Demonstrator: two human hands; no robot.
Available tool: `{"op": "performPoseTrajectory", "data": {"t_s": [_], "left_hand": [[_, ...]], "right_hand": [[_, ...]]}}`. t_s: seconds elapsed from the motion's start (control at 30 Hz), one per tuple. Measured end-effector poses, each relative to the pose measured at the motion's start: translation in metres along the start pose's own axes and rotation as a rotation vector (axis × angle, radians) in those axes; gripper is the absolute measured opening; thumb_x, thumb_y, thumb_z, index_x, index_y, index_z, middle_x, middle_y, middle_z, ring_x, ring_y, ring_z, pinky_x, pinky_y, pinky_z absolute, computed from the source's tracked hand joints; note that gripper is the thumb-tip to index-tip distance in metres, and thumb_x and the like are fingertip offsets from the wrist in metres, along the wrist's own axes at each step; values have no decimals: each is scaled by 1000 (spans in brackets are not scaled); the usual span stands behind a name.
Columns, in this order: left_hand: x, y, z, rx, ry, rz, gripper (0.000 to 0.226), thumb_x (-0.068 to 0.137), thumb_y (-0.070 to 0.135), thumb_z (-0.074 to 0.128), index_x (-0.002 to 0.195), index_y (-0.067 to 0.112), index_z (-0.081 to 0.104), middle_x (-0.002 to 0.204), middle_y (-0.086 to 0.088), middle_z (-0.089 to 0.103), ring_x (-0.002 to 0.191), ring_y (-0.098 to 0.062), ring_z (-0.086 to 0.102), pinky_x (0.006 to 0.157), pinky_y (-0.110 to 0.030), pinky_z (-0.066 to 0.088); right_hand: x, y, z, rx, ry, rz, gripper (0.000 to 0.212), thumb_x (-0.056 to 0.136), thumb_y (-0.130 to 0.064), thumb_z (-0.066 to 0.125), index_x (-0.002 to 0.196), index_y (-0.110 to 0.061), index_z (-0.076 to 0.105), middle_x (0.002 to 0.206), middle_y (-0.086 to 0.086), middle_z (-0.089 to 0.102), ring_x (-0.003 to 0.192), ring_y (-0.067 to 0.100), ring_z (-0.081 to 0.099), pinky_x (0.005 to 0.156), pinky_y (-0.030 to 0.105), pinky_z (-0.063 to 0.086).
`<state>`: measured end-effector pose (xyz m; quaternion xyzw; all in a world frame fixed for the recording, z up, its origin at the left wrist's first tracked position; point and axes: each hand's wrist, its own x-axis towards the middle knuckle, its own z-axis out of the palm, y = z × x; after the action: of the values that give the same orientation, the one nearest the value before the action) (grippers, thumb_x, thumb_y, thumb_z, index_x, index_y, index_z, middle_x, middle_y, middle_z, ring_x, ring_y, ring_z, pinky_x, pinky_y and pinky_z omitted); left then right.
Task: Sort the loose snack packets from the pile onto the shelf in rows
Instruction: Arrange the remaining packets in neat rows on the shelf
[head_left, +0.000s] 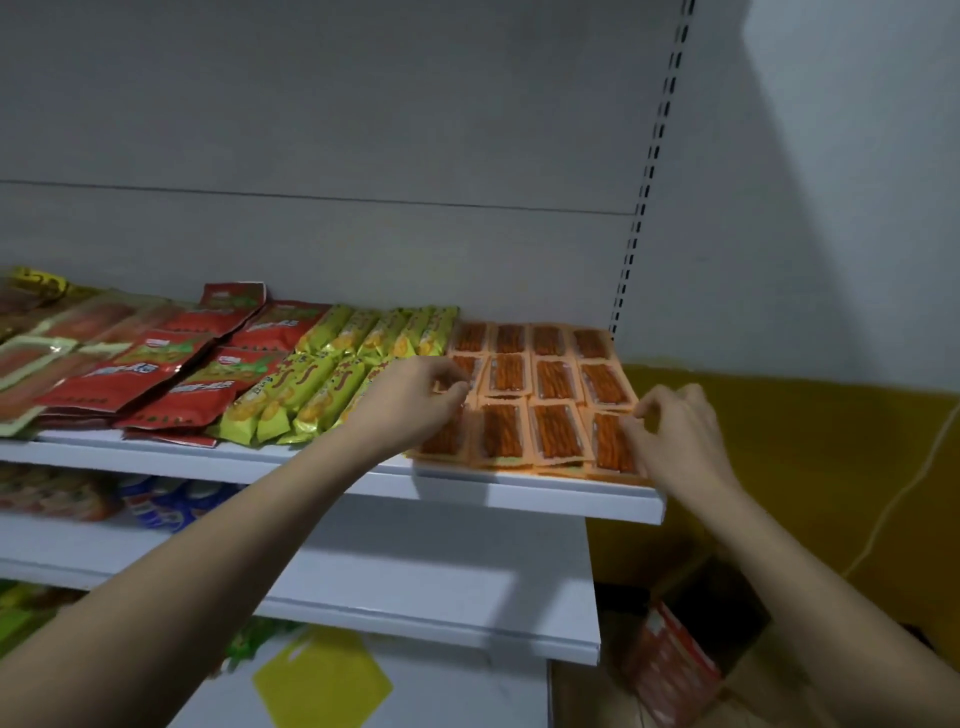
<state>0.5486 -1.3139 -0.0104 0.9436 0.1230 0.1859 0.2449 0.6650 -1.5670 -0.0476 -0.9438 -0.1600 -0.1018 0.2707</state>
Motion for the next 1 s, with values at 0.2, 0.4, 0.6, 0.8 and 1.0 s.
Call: {"op": "performPoseTrajectory", "data": {"t_s": [0.2,0.4,0.6,0.8,1.0], "left_hand": [[-17,-57,-47,2,-39,-56,28,94,43,54,106,26,73,113,5,72,106,-22,64,87,-35,50],[-74,-178,-162,216,-47,-174,32,97,51,51,113,30,69,113,1,71,107,-24,63,82,-35,49],[-171,-315,-294,316,161,-435,36,97,53,50,114,27,69,117,-1,70,108,-23,63,87,-39,54],[-264,-414,-404,431,263,-660,39,97,57,44,110,29,69,108,4,71,104,-18,61,81,-37,52],[-312,-520,-486,375,284,-769,37,99,56,46,106,27,69,106,6,71,89,-14,64,71,-34,55]], "right_hand": [[-6,-110,8,164,-147,-287,5,92,-16,63,87,-18,65,86,0,67,78,15,60,69,28,42],[-47,-296,99,158,-436,-515,17,96,-33,60,84,-22,65,79,-4,64,77,17,58,67,31,42],[-111,-516,172,126,-540,-824,39,98,-41,52,75,-11,61,70,9,63,68,26,59,59,38,42],[-191,-704,224,155,-651,-1085,30,97,-44,54,79,-20,61,83,1,67,81,21,60,68,34,45],[-242,-832,287,178,-720,-1188,26,95,-45,55,76,-27,57,85,-2,65,84,21,61,73,37,52]]}}
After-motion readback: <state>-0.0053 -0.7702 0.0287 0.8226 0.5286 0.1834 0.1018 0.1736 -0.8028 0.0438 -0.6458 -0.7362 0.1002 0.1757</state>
